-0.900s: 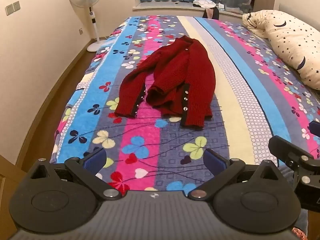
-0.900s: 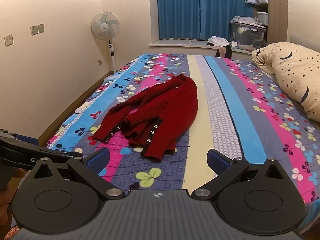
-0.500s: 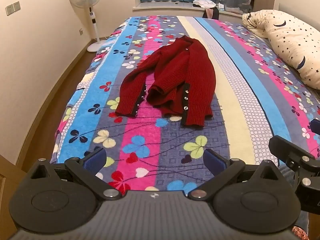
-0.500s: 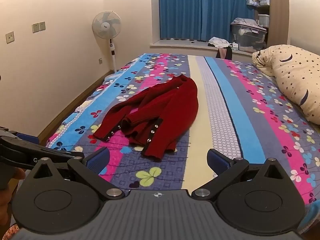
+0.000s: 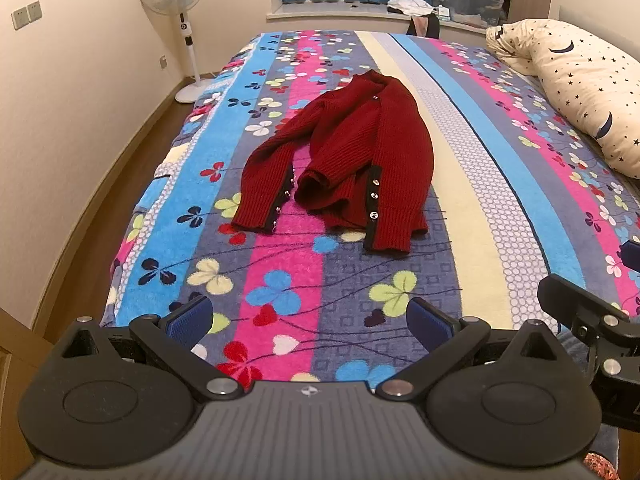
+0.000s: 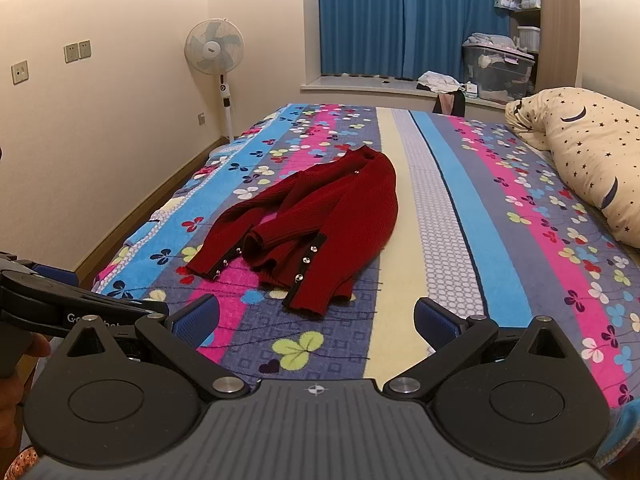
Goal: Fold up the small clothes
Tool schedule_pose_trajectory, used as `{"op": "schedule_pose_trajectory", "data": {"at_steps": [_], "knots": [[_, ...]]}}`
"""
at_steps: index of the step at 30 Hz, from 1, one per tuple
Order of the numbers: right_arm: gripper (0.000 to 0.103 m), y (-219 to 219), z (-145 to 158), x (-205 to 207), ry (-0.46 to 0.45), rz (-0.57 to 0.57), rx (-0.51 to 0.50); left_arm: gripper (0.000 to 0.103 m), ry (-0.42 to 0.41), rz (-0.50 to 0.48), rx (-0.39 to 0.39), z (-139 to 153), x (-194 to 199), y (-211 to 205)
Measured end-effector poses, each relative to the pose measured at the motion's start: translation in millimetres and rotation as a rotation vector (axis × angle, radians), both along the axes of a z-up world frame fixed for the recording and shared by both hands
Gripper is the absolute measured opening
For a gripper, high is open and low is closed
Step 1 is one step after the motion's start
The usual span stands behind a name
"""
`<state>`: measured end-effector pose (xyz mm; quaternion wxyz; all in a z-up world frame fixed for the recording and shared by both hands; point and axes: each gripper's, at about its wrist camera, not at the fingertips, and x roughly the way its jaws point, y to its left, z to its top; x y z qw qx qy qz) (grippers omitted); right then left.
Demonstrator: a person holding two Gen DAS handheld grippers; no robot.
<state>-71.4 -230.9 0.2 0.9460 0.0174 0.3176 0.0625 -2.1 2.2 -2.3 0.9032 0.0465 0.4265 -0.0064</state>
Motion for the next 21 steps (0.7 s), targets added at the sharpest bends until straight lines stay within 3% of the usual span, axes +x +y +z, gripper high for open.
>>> {"op": "schedule_pose_trajectory", "data": {"at_steps": [21], "knots": [[0.102,4.7,-2.5,1.4,-0.001,0.007,-0.007,0.103,-0.004,0.004,-0.001,-2.2,0.8,1.4]]}}
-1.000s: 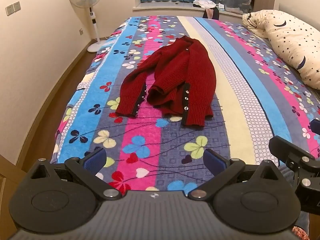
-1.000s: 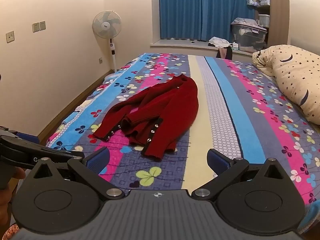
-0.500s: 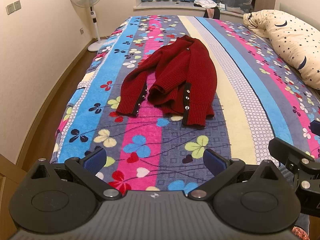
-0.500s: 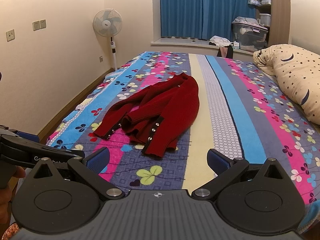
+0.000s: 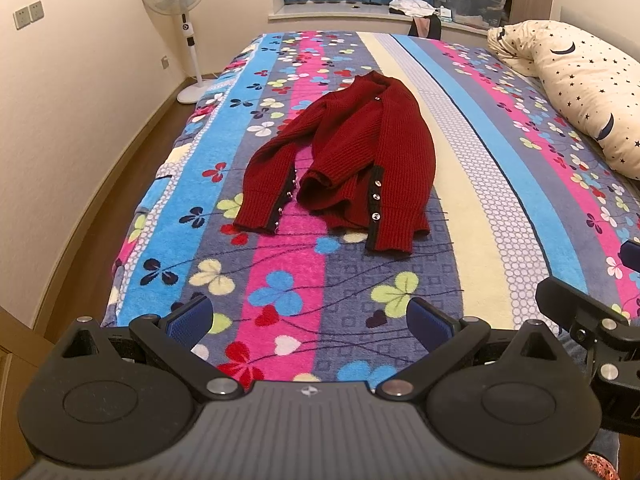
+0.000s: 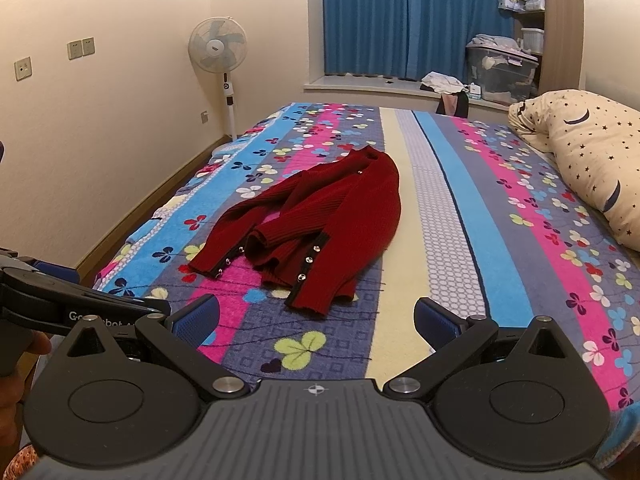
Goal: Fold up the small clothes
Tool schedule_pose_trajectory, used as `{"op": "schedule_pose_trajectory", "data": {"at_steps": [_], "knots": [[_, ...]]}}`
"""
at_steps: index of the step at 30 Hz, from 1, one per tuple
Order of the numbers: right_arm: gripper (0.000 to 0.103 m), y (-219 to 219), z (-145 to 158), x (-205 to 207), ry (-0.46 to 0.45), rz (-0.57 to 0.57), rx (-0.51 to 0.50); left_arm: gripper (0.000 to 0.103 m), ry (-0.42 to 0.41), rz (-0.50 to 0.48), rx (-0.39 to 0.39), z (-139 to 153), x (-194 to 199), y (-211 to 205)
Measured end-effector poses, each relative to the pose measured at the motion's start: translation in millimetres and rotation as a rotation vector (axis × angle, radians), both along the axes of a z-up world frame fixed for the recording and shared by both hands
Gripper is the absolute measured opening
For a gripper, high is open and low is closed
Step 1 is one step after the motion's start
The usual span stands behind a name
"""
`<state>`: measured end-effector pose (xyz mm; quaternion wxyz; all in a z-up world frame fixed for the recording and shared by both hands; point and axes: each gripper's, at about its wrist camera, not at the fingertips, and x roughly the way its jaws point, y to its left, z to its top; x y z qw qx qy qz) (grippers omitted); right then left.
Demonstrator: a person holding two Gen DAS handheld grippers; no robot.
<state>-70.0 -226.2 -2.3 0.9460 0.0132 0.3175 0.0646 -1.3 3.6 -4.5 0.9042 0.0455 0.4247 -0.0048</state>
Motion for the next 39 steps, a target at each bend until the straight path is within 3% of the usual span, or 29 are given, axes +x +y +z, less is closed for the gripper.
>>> {"op": "schedule_pose_trajectory", "data": {"at_steps": [39], "knots": [[0.102,0.2,-5.2,8.4,0.019,0.016,0.001,0.103,0.009,0.003,0.006,-1.3,5.8,1.7]]}}
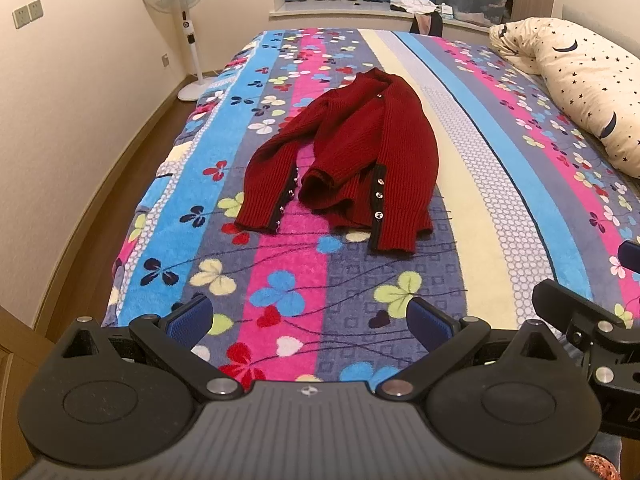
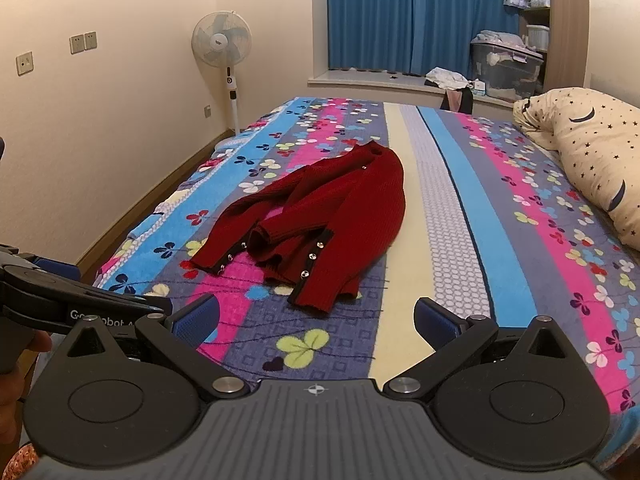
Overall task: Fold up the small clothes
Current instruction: 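Reach the right tool to the cardigan and grasp its crumpled front panel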
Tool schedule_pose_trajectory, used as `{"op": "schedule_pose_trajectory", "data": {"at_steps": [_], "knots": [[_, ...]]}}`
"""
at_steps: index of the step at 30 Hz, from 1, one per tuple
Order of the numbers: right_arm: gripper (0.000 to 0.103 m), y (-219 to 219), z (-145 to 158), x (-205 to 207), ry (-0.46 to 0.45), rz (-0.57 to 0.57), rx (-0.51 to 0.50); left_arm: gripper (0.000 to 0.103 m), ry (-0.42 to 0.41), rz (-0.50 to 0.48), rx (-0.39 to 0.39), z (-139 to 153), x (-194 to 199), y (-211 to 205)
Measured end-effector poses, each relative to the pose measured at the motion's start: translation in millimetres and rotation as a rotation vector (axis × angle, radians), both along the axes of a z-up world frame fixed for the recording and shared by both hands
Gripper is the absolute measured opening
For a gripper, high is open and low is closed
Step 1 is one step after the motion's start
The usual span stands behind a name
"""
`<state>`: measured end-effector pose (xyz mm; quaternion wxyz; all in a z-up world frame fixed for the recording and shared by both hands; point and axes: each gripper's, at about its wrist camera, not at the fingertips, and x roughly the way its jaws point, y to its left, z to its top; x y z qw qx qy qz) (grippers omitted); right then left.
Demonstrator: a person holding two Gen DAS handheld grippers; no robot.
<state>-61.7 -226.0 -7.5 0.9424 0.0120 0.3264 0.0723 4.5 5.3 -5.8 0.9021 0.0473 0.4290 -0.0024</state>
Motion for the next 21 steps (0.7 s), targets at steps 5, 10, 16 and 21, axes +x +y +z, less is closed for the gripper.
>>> {"op": "schedule_pose_trajectory", "data": {"at_steps": [5,10,16,21], "knots": [[0.102,-1.5,-6.3,9.8,0.031,0.002,0.018,0.103,0.024,0.013,-0.008,-7.5,5.9,3.8],[0.102,-8.1,-33.8,46.1,0.081,-0.045,0.059,0.103,0.076,0.074,-0.029,-23.9,23.3,22.4],[0.102,-8.0,-100.9,140.1,0.152,-0.080,0.077,0.103,0.128,0.161,0.004,-41.3,48.4,53.2],[0.102,-4.4,-166.9,238.3,0.250,-0.151,0.093,0.103,0.168,0.229,0.021,-51.4,64.2,76.3]]}}
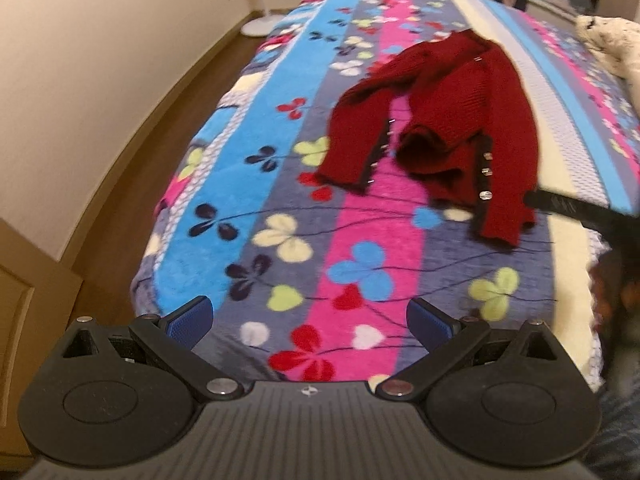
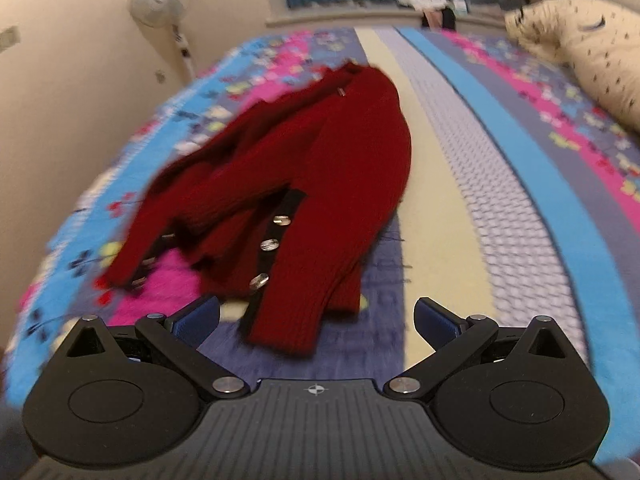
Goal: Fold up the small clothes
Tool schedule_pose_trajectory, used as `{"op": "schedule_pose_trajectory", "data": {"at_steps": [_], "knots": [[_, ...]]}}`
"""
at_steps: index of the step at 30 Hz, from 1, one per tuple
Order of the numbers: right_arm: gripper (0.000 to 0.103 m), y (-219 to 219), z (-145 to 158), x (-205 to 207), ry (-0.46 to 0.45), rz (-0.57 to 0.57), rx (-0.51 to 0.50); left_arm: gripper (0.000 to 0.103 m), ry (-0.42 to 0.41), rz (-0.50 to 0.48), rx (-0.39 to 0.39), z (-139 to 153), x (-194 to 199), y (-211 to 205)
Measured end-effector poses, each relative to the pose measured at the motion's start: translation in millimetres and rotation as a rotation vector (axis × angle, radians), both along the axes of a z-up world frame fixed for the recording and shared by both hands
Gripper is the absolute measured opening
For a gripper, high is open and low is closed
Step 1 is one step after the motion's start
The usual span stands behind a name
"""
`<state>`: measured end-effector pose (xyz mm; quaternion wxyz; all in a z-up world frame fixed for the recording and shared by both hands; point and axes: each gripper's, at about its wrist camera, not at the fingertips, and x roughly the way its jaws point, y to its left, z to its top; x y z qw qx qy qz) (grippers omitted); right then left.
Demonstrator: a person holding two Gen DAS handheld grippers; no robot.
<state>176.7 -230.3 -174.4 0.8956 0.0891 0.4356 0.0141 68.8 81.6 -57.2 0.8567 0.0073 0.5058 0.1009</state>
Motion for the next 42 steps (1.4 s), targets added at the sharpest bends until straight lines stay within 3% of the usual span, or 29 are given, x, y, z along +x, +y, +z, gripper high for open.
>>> {"op": "schedule_pose_trajectory", "data": {"at_steps": [5,7,8,9,11,13,17,20,21,22,23,24,26,29,33,36,38,40,41,42], "knots": [[0.101,-0.2,-52.2,70.9,0.144,-0.109,0.076,0.103,0.051,0.037,0.029,-11.0,10.3,9.3],[0.054,1.4,-58.4,81.2,0.126,-0.085,0.079,0.103,0.063,0.045,0.035,-13.6,14.3,9.6],[0.045,0.9,-53.2,82.3,0.109,-0.077,0.074,0.103,0.064,0.047,0.041,-14.0,16.1,9.0],[0.024,-0.7,-42.9,81.5,0.078,-0.074,0.039,0.103,0.065,0.048,0.048,-14.8,18.6,7.0],[0.023,-11.9,-23.9,79.3,0.026,-0.025,0.040,0.103,0.072,0.041,0.064,-17.2,24.4,1.7],[0.013,-39.3,-1.1,78.2,-0.037,-0.025,0.025,0.103,0.083,0.028,0.083,-20.2,32.6,-5.3],[0.012,-149.0,37.1,99.3,-0.124,-0.148,-0.146,0.103,0.103,0.019,0.094,-24.9,47.2,-18.7],[0.016,-281.2,56.2,137.3,-0.148,-0.503,-0.403,0.103,0.116,0.007,0.106,-29.4,55.8,-30.2],[0.037,-319.2,59.7,144.9,-0.122,-0.642,-0.456,0.103,0.119,0.001,0.113,-30.8,58.1,-34.7],[0.070,-348.7,62.4,146.4,-0.079,-0.776,-0.492,0.103,0.120,-0.005,0.115,-32.0,60.3,-38.3],[0.078,-365.6,64.1,142.3,-0.052,-0.845,-0.488,0.103,0.122,-0.010,0.113,-33.2,62.5,-41.1],[0.077,-372.5,65.6,130.1,-0.095,-0.825,-0.434,0.103,0.124,-0.014,0.112,-34.9,64.3,-43.7],[0.078,-357.5,57.3,104.5,-0.168,-0.686,-0.338,0.103,0.135,-0.025,0.113,-40.2,68.5,-47.6],[0.079,-295.4,24.5,72.5,-0.137,-0.428,-0.252,0.103,0.156,-0.041,0.117,-48.6,74.7,-51.3],[0.078,-169.8,-8.8,47.3,-0.061,-0.066,0.088,0.103,0.152,-0.036,0.101,-47.6,74.1,-47.3],[0.076,-94.3,-18.9,44.8,-0.055,0.054,0.318,0.103,0.144,-0.017,0.099,-45.0,71.1,-38.2],[0.071,-56.7,-28.8,55.7,-0.008,0.063,0.383,0.103,0.143,0.002,0.091,-44.2,68.3,-29.9],[0.053,-34.5,-44.7,70.1,0.090,0.054,0.431,0.103,0.144,0.016,0.084,-42.6,65.8,-21.7],[0.053,-27.7,-54.3,76.4,0.146,0.032,0.448,0.103,0.143,0.021,0.083,-41.6,64.1,-17.6],[0.044,-19.0,-55.8,80.4,0.161,0.003,0.454,0.103,0.140,0.026,0.083,-40.9,62.5,-13.8]]}}
